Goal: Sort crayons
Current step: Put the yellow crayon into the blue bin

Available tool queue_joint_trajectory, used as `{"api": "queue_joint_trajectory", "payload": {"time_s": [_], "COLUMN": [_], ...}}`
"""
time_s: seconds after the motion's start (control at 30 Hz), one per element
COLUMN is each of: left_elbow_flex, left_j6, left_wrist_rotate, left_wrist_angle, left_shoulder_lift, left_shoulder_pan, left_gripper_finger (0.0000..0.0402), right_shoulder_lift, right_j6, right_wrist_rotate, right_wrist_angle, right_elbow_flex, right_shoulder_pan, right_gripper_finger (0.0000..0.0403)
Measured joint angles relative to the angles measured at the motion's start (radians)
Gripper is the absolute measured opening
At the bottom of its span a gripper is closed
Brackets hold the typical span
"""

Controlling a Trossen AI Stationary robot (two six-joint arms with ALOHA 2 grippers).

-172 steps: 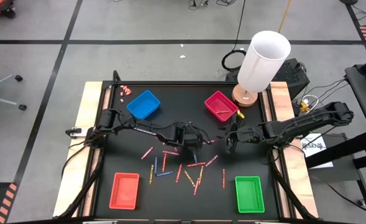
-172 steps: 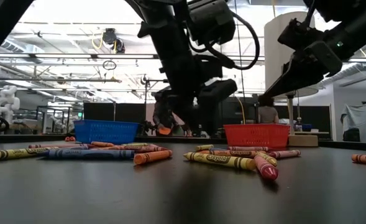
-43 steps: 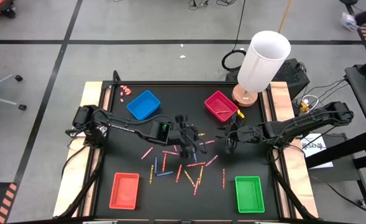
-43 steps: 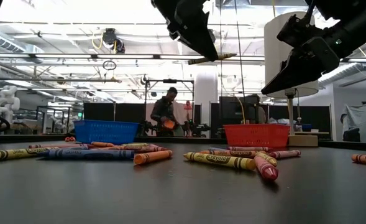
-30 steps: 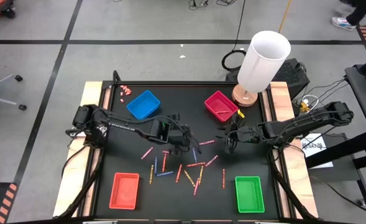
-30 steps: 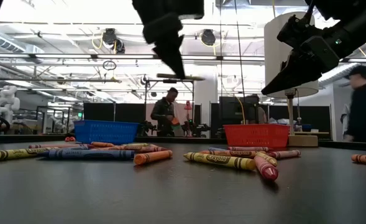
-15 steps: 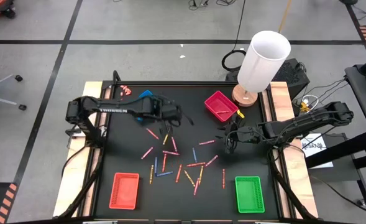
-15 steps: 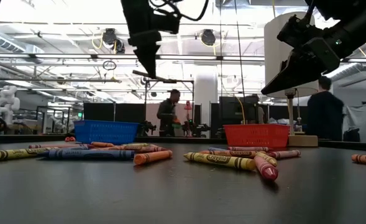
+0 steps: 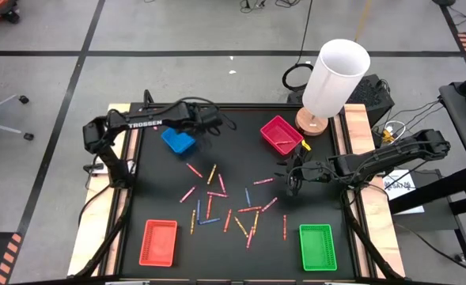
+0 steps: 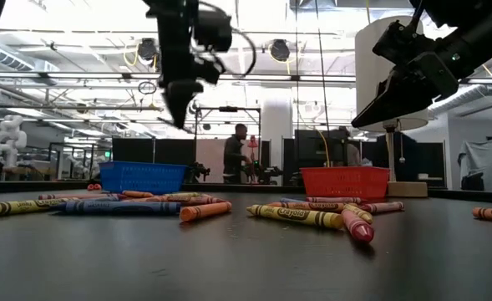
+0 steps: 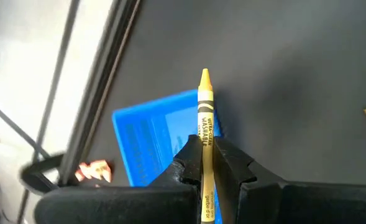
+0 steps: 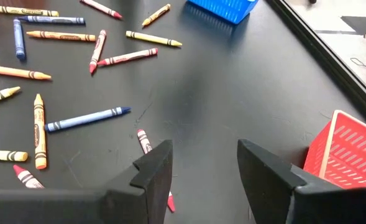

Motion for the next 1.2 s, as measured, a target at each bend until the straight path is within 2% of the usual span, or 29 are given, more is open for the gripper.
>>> {"api": "queue_joint_trajectory", "payload": {"time_s": [0.17,0.37,0.77,1.2], "left_elbow_flex": [-0.114,-0.193,-0.277,-0.372], "left_j6": [-0.040,-0.109,-0.136,-0.163], "left_wrist_rotate": [0.023,0.028,0.020,0.012], "left_wrist_angle": [0.089,0.110,0.215,0.250], "left_shoulder_lift": [0.000,-0.001,-0.001,-0.001], "left_shoulder_pan": [0.048,0.084,0.117,0.117], "left_gripper_finger": [0.0017,0.0017,0.0017,0.0017], "right_shoulder_lift": [0.000,0.000,0.000,0.000], "right_j6": [0.000,0.000,0.000,0.014], "right_wrist_rotate": [0.000,0.000,0.002,0.003], "right_wrist_angle": [0.000,0.000,0.003,0.004], "right_elbow_flex": [0.000,0.000,0.000,0.000], "right_shoulder_pan": [0.000,0.000,0.000,0.000], "right_gripper_finger": [0.0167,0.0167,0.0167,0.0167]}}
